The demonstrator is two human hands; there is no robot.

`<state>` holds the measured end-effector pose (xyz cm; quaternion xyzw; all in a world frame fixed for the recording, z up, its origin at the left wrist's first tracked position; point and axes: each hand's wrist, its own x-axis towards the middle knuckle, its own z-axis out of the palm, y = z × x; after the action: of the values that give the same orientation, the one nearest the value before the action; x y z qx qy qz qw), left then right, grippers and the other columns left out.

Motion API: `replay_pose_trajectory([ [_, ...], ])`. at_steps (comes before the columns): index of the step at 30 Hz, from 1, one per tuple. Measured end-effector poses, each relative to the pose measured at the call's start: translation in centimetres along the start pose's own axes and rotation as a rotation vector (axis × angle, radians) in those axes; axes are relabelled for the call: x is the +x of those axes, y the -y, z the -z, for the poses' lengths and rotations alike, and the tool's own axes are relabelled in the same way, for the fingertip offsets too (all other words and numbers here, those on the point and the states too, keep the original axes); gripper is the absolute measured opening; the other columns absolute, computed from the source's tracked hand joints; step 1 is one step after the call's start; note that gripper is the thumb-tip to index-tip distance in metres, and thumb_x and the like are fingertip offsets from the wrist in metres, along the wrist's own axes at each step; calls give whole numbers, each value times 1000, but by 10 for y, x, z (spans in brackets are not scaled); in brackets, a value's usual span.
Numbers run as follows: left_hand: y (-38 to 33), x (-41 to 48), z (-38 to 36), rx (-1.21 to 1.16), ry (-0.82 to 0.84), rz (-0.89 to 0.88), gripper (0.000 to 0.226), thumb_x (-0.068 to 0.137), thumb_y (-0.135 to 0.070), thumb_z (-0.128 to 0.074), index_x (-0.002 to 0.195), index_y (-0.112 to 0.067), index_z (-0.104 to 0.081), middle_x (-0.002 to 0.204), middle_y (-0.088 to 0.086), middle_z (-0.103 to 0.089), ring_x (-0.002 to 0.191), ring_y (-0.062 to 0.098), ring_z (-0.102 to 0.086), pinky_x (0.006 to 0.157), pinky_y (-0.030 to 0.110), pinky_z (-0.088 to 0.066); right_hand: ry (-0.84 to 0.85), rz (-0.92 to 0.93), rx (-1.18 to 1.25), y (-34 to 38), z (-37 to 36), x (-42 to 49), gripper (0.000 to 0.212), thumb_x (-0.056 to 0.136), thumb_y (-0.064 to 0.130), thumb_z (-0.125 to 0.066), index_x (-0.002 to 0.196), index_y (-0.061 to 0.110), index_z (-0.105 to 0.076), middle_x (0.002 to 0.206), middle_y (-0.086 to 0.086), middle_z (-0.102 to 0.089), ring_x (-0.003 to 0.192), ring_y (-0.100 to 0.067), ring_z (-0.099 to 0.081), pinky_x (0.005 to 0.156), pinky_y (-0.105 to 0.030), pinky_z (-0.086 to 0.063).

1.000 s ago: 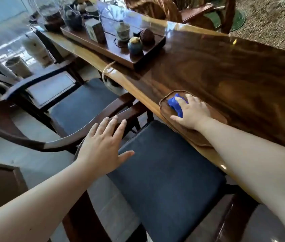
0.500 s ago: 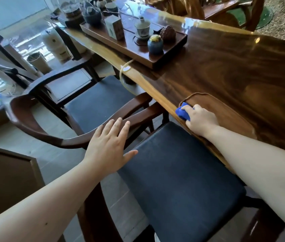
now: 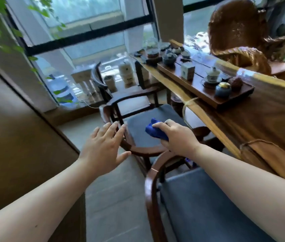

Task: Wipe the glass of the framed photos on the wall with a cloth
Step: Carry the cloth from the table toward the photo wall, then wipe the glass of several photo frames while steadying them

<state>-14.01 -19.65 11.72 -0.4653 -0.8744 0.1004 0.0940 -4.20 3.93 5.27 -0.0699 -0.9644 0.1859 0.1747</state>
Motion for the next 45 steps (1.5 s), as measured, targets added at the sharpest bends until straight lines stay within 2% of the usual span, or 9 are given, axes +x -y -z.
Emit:
replay_pose_trajectory([
  [4, 77, -47, 26, 87, -28, 113, 85, 84, -70, -25, 148, -16, -15, 155, 13, -26, 142, 29, -22, 114, 49, -24, -21, 163, -21, 81, 1, 49, 50, 76, 21, -62, 125, 24, -51, 104, -8, -58, 80, -32, -60, 57, -37, -47],
  [8, 149, -91, 60, 121, -120, 233, 84, 83, -68, -36, 147, -16, -22, 151, 13, -34, 138, 30, -29, 113, 49, -27, -60, 274, -7, 167, -2, 101, 53, 76, 21, -62, 127, 26, -49, 108, -7, -58, 81, -33, -59, 60, -41, -49],
  [12, 207, -126, 96, 186, -185, 323, 82, 84, -67, -36, 145, -13, -24, 149, 15, -35, 136, 31, -30, 111, 49, -29, -106, 349, 21, 245, -6, 145, 56, 75, 24, -64, 128, 29, -47, 112, -5, -56, 84, -32, -60, 58, -35, -46],
  [19, 286, -169, 166, 307, -337, 434, 81, 85, -63, -43, 146, -14, -19, 150, 14, -32, 137, 31, -26, 111, 47, -22, -206, 481, 215, 364, 0, 210, 56, 74, 25, -65, 126, 31, -46, 114, -8, -56, 92, -32, -58, 64, -38, -49],
  [27, 349, -193, 237, 458, -418, 629, 81, 86, -64, -38, 146, -15, -16, 152, 15, -30, 139, 31, -23, 113, 49, -23, -292, 652, 490, 464, 20, 283, 56, 74, 19, -64, 122, 39, -44, 106, -1, -53, 83, -25, -56, 64, -33, -44],
  [32, 377, -214, 292, 651, -394, 749, 81, 86, -63, -38, 145, -12, -20, 150, 17, -33, 137, 33, -26, 111, 51, -26, -300, 820, 681, 534, 43, 329, 55, 76, 21, -64, 121, 44, -43, 107, 13, -46, 82, -12, -52, 60, -26, -42],
  [36, 385, -237, 339, 815, -374, 850, 79, 84, -63, -41, 143, -12, -27, 147, 17, -38, 135, 33, -31, 110, 51, -29, -324, 974, 796, 594, 74, 351, 53, 78, 24, -61, 122, 44, -41, 103, 13, -45, 77, -11, -51, 58, -28, -41],
  [40, 384, -255, 377, 956, -319, 962, 81, 85, -65, -34, 146, -14, -19, 150, 14, -33, 138, 31, -26, 113, 49, -23, -345, 1093, 861, 650, 107, 358, 52, 79, 27, -59, 123, 44, -39, 108, 9, -46, 72, -6, -50, 57, -24, -41],
  [45, 377, -274, 423, 1110, -209, 1049, 83, 85, -66, -31, 146, -14, -14, 152, 14, -29, 139, 30, -22, 114, 50, -21, -353, 1228, 955, 703, 144, 355, 52, 80, 29, -59, 125, 43, -36, 112, 5, -49, 82, -14, -50, 62, -31, -45],
])
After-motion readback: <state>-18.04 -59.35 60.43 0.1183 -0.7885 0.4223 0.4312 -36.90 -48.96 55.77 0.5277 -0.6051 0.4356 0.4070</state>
